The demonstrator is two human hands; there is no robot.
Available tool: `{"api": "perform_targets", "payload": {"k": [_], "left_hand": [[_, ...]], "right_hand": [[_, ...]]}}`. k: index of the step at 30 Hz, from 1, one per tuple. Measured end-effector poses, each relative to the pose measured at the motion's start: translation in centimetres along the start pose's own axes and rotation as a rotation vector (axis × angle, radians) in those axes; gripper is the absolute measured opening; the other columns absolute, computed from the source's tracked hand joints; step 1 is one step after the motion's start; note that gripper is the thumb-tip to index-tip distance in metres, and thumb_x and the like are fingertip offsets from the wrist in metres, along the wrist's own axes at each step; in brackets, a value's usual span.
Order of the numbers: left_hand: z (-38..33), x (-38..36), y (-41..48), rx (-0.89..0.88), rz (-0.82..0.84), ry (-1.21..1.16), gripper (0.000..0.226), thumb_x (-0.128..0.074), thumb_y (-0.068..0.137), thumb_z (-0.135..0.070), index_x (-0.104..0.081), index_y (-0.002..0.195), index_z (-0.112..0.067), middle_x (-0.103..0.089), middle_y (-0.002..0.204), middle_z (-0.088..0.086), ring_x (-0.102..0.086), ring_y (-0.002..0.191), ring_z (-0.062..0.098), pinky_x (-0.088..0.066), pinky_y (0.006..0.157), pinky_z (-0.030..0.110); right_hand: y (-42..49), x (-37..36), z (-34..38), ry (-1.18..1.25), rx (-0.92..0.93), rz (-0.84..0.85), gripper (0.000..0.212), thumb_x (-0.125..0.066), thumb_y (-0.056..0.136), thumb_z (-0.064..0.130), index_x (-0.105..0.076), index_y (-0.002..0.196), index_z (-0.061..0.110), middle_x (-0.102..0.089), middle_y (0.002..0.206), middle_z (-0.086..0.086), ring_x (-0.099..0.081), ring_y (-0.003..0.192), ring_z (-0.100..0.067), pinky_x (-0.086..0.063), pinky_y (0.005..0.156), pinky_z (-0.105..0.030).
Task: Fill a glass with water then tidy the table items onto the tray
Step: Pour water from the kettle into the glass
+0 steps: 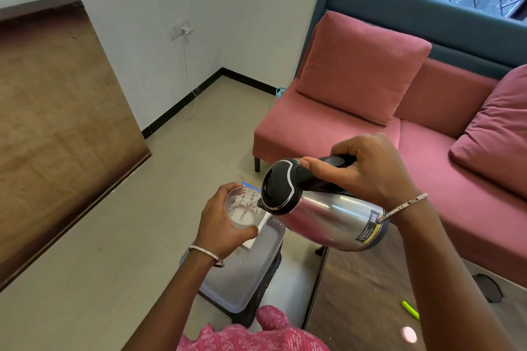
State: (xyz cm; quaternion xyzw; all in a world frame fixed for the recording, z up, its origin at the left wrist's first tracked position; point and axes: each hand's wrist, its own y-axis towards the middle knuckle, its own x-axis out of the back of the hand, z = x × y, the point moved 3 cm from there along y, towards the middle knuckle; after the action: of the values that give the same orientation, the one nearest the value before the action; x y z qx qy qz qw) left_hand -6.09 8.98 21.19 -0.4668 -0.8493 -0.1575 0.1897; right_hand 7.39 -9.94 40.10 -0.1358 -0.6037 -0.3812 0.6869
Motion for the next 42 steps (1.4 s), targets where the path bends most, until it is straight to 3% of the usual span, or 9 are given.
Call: {"api": "perform_targets", "payload": {"k": [5, 13, 22, 29, 33, 37, 42], "left_hand": [[-0.11, 0.07, 0.11, -0.007, -0.006, -0.006, 0.083, -0.087, 0.05, -0.022, -0.043, 0.118, -0.04, -0.053, 0.109, -0.023, -0.056, 0.102, 0.011, -0.054, 0.089, 0.032], [0.01, 0.14, 0.13, -0.004, 0.007, -0.011, 0.083, -0.087, 0.051, -0.022, -0.043, 0.118, -0.041, -0.053, 0.109, -0.025, -0.056, 0.102, 0.01, -0.054, 0.089, 0.031], [0.27, 0.24, -0.03, -0.005, 0.013, -0.033, 0.083, -0.088, 0.049, -0.025, -0.042, 0.115, -0.045, -0.052, 0.108, -0.032, -0.057, 0.099, 0.006, -0.049, 0.082, 0.016], [0.14, 0.5, 0.05, -0.006, -0.002, -0.041, 0.082, -0.087, 0.047, -0.021, -0.043, 0.112, -0.048, -0.056, 0.109, -0.027, -0.058, 0.101, 0.008, -0.055, 0.087, 0.034], [0.13, 0.61, 0.15, -0.006, 0.002, -0.035, 0.083, -0.088, 0.047, -0.022, -0.043, 0.113, -0.047, -0.055, 0.108, -0.029, -0.057, 0.1, 0.007, -0.055, 0.087, 0.035], [0.34, 0.71, 0.15, 0.0, -0.006, -0.034, 0.083, -0.088, 0.046, -0.023, -0.042, 0.109, -0.053, -0.055, 0.107, -0.031, -0.056, 0.098, -0.004, -0.055, 0.083, 0.027], [0.43, 0.68, 0.18, -0.002, 0.012, -0.031, 0.084, -0.088, 0.047, -0.023, -0.041, 0.11, -0.053, -0.052, 0.107, -0.033, -0.055, 0.097, 0.0, -0.053, 0.082, 0.024]], "right_hand": [[0.17, 0.08, 0.23, 0.023, 0.001, -0.012, 0.081, -0.049, 0.073, 0.079, -0.047, 0.053, 0.001, -0.033, 0.05, -0.016, -0.024, 0.05, -0.02, -0.034, 0.045, -0.042], [0.31, 0.08, 0.44, 0.01, -0.018, -0.002, 0.081, -0.049, 0.072, 0.08, -0.047, 0.055, 0.001, -0.028, 0.051, -0.012, -0.024, 0.052, -0.021, -0.034, 0.045, -0.042], [0.36, -0.02, 0.62, 0.016, -0.029, 0.005, 0.081, -0.051, 0.072, 0.08, -0.046, 0.054, 0.001, -0.033, 0.053, -0.018, -0.024, 0.053, -0.021, -0.034, 0.046, -0.044], [0.38, 0.0, 0.66, 0.028, -0.027, 0.011, 0.08, -0.05, 0.071, 0.081, -0.045, 0.052, 0.003, -0.031, 0.05, -0.014, -0.026, 0.051, -0.021, -0.034, 0.046, -0.043], [0.5, 0.02, 0.73, 0.027, -0.022, 0.014, 0.08, -0.051, 0.072, 0.08, -0.045, 0.052, 0.002, -0.033, 0.052, -0.017, -0.025, 0.051, -0.021, -0.034, 0.045, -0.043], [0.61, -0.14, 0.82, 0.016, -0.02, 0.021, 0.081, -0.052, 0.072, 0.079, -0.045, 0.053, 0.001, -0.033, 0.052, -0.017, -0.025, 0.051, -0.021, -0.033, 0.045, -0.043], [0.55, -0.21, 0.91, 0.018, -0.009, 0.017, 0.08, -0.052, 0.072, 0.079, -0.041, 0.053, 0.002, -0.027, 0.051, -0.012, -0.023, 0.051, -0.02, -0.031, 0.045, -0.042]]}}
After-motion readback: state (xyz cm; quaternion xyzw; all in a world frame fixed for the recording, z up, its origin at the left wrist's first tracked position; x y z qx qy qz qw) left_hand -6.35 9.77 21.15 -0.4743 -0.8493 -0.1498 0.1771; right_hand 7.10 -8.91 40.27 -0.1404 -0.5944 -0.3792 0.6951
